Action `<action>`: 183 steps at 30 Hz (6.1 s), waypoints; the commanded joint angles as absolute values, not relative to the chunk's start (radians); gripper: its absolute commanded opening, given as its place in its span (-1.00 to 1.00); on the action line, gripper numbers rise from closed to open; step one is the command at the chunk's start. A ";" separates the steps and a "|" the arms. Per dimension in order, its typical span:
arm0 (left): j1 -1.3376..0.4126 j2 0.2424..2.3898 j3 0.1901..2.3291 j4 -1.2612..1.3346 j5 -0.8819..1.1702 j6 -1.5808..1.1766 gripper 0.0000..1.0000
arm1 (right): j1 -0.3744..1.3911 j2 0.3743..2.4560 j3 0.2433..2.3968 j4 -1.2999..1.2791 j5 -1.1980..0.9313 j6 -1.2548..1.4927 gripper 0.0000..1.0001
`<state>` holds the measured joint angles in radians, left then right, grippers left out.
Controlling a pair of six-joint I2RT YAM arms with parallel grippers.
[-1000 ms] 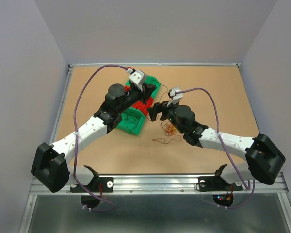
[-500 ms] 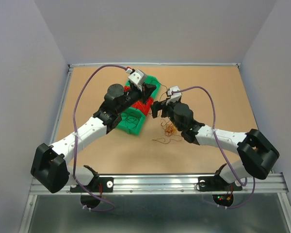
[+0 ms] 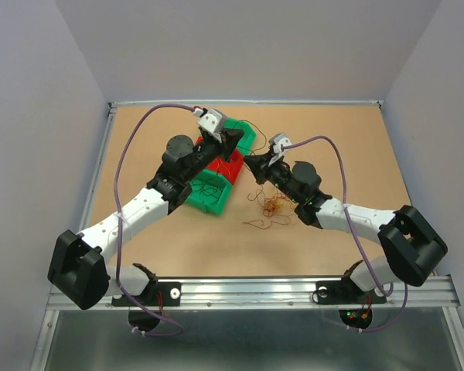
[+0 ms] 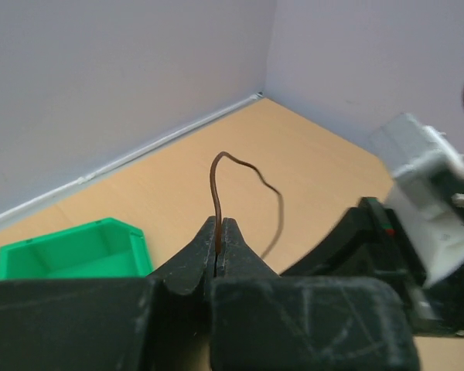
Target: Untangle the cables
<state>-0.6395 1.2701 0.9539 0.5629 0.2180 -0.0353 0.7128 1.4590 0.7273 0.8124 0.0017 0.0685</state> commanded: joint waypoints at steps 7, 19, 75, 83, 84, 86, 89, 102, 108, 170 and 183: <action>-0.479 1.265 0.908 0.758 0.013 -0.080 -0.51 | 0.716 1.312 0.624 0.866 -0.256 0.115 -0.99; -0.405 1.387 0.953 0.762 -0.116 -0.015 -0.43 | 0.795 1.180 0.557 0.686 -0.341 0.043 -0.99; -0.253 1.182 0.718 0.246 0.284 0.433 -0.31 | 0.810 2.043 1.278 0.247 -0.246 0.181 -0.99; -0.275 1.351 0.779 0.164 0.278 0.411 -0.30 | 0.822 2.121 1.342 0.123 -0.160 0.175 -0.99; -0.275 1.348 0.782 0.167 0.253 0.407 -0.29 | 0.822 2.121 1.341 0.123 -0.155 0.173 -0.99; -0.272 1.289 0.753 0.227 0.212 0.384 -0.20 | 0.821 2.115 1.338 0.123 -0.153 0.170 -0.99; -0.270 1.158 0.709 0.284 0.218 0.362 -0.06 | 0.824 2.117 1.342 0.115 -0.156 0.161 -0.99; -0.200 1.199 0.739 0.223 0.138 0.339 -0.01 | 0.854 2.070 1.390 0.003 -0.098 0.100 -0.40; -0.189 1.232 0.744 0.201 0.201 0.345 0.01 | 0.854 2.019 1.410 0.003 -0.077 0.110 -0.11; -0.123 1.161 0.683 0.301 0.278 0.334 0.00 | 0.854 2.020 1.592 -0.100 -0.057 0.130 -0.43; -0.123 1.175 0.687 0.288 0.354 0.334 0.40 | 0.854 1.775 1.383 -0.095 0.113 0.161 0.76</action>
